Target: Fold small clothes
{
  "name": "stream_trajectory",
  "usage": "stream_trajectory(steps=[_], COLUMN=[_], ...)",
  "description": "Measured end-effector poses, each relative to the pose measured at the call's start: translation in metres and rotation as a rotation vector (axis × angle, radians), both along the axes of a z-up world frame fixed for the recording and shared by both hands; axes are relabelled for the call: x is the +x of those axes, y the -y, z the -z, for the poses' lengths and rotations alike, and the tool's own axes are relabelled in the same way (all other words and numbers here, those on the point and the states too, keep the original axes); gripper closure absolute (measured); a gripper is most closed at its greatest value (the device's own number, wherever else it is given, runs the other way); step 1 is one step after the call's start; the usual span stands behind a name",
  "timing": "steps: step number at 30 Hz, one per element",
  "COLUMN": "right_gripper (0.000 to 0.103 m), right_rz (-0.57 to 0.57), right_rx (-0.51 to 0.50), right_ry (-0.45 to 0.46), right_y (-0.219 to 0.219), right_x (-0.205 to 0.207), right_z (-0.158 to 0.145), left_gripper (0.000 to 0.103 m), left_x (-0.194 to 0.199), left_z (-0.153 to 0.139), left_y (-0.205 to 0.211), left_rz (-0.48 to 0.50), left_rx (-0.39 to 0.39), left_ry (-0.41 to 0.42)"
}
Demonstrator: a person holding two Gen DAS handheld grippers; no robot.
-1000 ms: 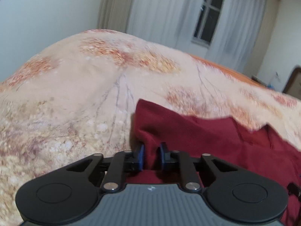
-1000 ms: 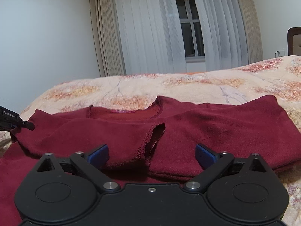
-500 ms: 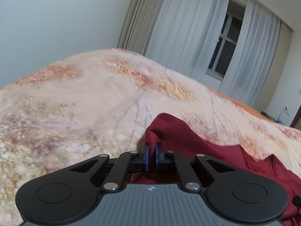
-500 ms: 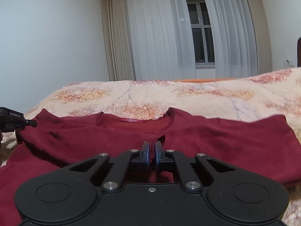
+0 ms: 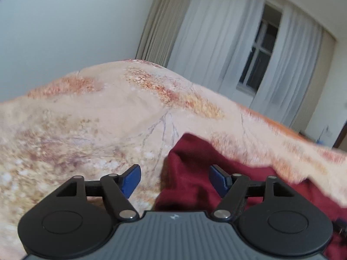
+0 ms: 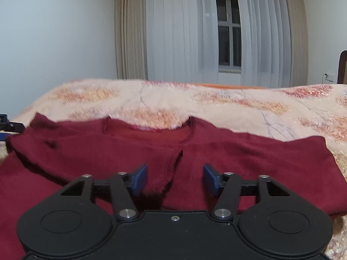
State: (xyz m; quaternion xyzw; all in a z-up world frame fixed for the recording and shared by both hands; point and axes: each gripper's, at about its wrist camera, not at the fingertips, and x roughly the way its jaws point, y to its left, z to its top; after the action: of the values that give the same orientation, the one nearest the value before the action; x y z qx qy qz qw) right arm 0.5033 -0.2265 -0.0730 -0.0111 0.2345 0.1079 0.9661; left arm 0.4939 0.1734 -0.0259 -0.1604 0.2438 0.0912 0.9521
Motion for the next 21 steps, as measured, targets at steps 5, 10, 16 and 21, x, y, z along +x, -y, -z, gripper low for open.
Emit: stream_trajectory(steps=[5, 10, 16, 21], right_gripper=[0.016, 0.005, 0.001, 0.001], right_rz=[0.066, 0.114, 0.118, 0.101], right_rx=[-0.053, -0.08, -0.044, -0.013], right_ry=[0.008, 0.034, -0.042, -0.035], right_y=[-0.003, -0.002, 0.009, 0.027], right_x=[-0.003, -0.011, -0.01, -0.053], right_z=[0.007, 0.006, -0.006, -0.027], left_gripper=[0.028, 0.028, 0.023, 0.001], left_x=[0.001, -0.025, -0.022, -0.052], left_z=[0.015, 0.019, 0.014, -0.006], left_y=[-0.002, -0.006, -0.001, 0.004], left_rz=[-0.027, -0.041, -0.031, 0.082], left_rx=[0.014, -0.018, 0.019, -0.038], left_ry=[-0.077, -0.034, -0.082, -0.014])
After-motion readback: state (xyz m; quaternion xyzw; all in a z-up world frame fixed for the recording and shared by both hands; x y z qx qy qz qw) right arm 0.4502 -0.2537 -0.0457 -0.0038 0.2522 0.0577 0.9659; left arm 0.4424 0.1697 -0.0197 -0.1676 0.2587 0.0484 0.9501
